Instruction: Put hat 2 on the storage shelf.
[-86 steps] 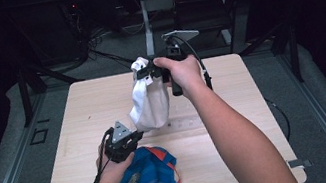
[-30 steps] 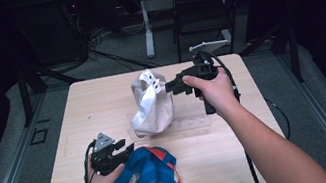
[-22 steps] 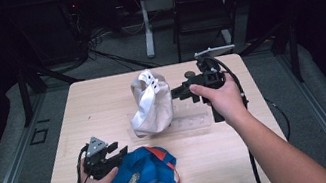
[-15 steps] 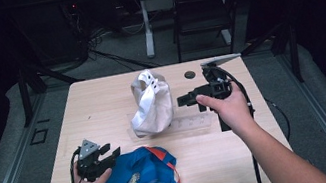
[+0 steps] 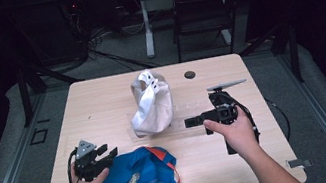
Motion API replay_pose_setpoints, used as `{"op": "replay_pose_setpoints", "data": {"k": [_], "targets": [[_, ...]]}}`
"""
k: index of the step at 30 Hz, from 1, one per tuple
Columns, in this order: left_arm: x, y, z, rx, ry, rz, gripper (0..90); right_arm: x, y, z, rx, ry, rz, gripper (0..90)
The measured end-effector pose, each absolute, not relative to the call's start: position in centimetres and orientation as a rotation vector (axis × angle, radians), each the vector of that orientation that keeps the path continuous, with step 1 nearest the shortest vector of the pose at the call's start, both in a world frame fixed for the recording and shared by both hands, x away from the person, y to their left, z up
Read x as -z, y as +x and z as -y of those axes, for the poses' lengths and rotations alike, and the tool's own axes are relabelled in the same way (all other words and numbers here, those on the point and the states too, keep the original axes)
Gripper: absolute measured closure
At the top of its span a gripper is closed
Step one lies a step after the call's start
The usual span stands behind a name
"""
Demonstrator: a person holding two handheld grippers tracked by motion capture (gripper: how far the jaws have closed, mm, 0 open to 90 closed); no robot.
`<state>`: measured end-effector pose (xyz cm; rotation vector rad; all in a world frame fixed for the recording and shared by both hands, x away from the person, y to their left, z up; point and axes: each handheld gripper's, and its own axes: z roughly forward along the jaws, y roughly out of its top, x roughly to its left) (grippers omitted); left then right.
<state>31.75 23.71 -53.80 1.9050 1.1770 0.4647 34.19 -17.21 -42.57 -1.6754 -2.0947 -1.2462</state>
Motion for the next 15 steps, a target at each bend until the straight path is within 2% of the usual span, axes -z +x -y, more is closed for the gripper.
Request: {"op": "replay_pose_setpoints", "data": {"k": [15], "targets": [[54.3, 31.2, -24.5, -0.478, 1.908, -1.185, 53.0, 46.2, 31.5, 18.0, 1.226, -1.674, 2.132, 57.3]]}}
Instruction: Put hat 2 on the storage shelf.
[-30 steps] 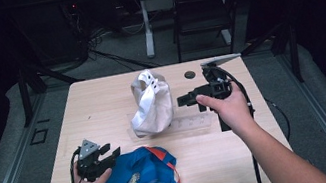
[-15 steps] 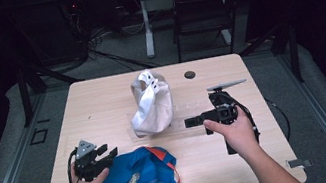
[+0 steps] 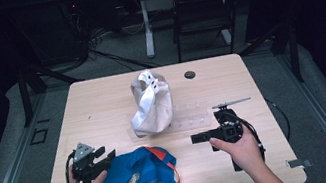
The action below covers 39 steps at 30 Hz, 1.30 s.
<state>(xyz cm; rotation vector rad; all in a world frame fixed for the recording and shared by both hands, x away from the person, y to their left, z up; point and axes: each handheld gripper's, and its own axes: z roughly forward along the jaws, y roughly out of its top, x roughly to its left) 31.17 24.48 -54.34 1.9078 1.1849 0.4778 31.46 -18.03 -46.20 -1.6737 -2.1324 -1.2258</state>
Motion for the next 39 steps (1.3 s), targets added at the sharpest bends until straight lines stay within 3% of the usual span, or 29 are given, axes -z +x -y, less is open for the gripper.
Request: {"op": "replay_pose_setpoints", "data": {"k": [19, 39], "targets": [[54.6, 28.4, -26.1, -0.552, 1.916, -1.252, 52.4, 53.8, 30.0, 15.6, 1.136, -1.511, 2.185, 57.6], [54.8, 26.5, -28.2, -0.595, 1.888, -1.309, 50.5, 55.2, 31.1, 12.8, 1.086, -1.362, 2.173, 57.7]]}}
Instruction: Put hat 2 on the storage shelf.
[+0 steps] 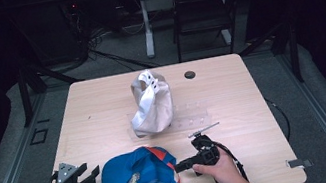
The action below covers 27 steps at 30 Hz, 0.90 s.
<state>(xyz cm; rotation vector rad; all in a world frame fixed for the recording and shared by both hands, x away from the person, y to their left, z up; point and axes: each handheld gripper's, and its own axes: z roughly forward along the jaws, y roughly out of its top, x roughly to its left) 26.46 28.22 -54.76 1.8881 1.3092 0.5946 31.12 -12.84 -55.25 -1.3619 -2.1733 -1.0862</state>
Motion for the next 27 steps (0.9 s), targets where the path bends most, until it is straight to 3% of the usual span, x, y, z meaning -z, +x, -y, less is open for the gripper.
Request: {"op": "replay_pose_setpoints", "data": {"k": [27], "targets": [[54.8, 26.1, -28.8, -0.596, 1.878, -1.322, 50.2, 56.9, 32.2, 11.2, 1.019, -1.334, 2.146, 56.1]]}}
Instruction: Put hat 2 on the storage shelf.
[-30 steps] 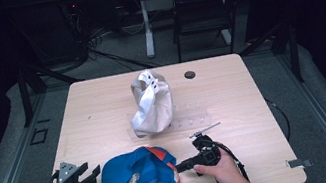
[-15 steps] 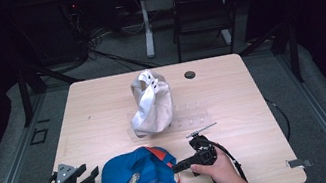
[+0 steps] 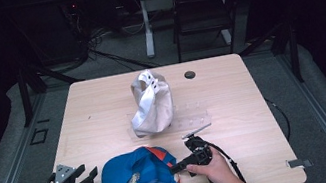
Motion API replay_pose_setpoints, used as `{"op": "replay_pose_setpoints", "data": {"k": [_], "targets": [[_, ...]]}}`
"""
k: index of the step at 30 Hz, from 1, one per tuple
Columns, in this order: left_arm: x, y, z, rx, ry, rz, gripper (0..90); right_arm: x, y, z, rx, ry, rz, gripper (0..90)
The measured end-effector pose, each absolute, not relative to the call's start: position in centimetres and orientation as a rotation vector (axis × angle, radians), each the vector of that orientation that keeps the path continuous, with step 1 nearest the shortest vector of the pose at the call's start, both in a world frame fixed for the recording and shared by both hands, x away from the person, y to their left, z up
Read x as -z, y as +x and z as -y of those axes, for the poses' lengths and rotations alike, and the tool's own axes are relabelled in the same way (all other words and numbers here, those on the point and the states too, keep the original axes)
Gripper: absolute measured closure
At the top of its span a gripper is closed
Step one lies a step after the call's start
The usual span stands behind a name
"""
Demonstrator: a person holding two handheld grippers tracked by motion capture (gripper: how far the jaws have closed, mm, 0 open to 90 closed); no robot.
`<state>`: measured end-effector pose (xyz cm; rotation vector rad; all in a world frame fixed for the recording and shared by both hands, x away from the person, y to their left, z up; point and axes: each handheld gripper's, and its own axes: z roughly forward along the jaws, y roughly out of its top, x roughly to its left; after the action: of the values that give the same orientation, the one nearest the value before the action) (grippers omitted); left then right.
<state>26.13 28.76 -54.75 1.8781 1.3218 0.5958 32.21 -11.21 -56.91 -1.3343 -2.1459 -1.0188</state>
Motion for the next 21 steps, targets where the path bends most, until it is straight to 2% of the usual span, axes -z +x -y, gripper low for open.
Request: {"op": "replay_pose_setpoints", "data": {"k": [1, 13, 21], "targets": [[54.7, 26.1, -28.8, -0.599, 1.874, -1.328, 50.2, 57.7, 32.0, 10.5, 1.167, -1.386, 2.077, 56.3], [54.7, 25.9, -29.0, -0.603, 1.871, -1.331, 50.2, 57.0, 32.2, 11.1, 0.975, -1.259, 2.059, 61.4], [54.7, 26.0, -28.9, -0.604, 1.880, -1.333, 50.2, 56.7, 32.3, 11.5, 1.028, -1.261, 1.995, 67.3]]}}
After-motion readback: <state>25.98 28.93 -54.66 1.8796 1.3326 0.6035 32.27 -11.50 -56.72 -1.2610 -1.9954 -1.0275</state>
